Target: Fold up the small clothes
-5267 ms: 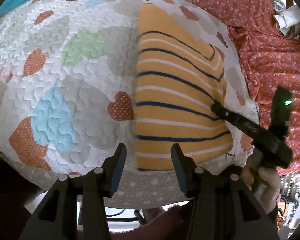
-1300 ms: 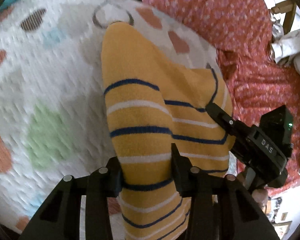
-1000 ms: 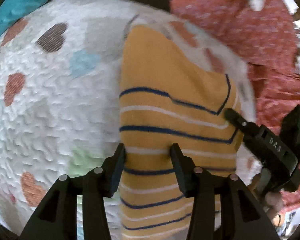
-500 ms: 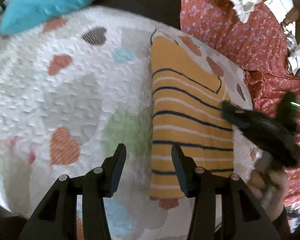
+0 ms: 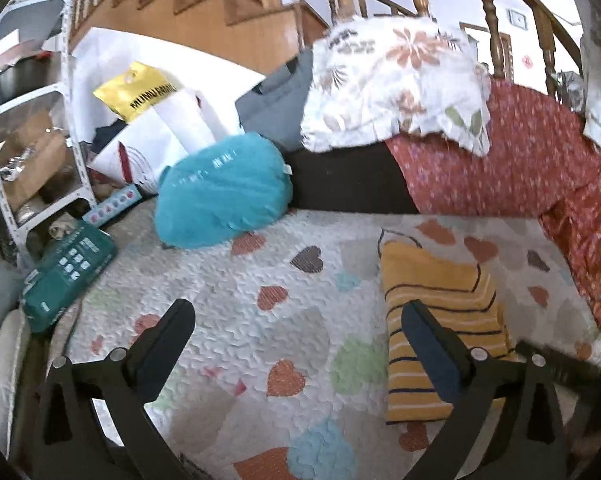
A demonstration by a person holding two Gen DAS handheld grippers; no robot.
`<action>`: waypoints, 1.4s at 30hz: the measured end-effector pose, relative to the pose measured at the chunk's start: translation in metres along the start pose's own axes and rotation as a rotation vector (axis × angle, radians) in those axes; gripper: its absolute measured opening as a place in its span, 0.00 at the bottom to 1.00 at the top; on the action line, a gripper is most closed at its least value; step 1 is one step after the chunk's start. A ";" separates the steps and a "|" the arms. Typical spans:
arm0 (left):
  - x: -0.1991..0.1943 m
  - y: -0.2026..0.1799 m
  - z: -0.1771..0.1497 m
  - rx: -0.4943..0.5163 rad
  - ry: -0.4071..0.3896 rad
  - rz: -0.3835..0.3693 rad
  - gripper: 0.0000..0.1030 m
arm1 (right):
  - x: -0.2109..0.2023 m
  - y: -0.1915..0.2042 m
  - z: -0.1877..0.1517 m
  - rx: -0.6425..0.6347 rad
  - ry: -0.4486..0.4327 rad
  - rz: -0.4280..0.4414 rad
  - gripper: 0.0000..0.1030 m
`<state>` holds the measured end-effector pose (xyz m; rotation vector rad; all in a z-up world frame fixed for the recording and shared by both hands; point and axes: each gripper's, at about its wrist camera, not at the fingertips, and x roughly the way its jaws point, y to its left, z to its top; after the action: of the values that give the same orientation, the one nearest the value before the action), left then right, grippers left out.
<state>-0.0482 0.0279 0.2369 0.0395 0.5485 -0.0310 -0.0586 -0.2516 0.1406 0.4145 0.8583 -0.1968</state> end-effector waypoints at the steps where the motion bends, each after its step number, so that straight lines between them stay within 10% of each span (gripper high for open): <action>1: -0.004 0.000 0.002 0.000 -0.004 0.006 1.00 | -0.008 0.001 -0.008 -0.008 -0.003 -0.005 0.59; 6: -0.020 -0.013 0.006 0.067 -0.027 0.067 1.00 | -0.035 0.011 -0.048 -0.032 0.020 0.029 0.65; 14: -0.023 -0.008 -0.026 -0.015 0.169 -0.106 1.00 | -0.051 0.013 -0.091 -0.018 0.053 -0.033 0.65; 42: -0.011 -0.009 -0.076 -0.005 0.331 -0.167 1.00 | -0.052 0.039 -0.118 -0.181 0.067 -0.149 0.73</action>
<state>-0.0980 0.0228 0.1776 -0.0063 0.8816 -0.1890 -0.1602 -0.1655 0.1226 0.1889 0.9649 -0.2413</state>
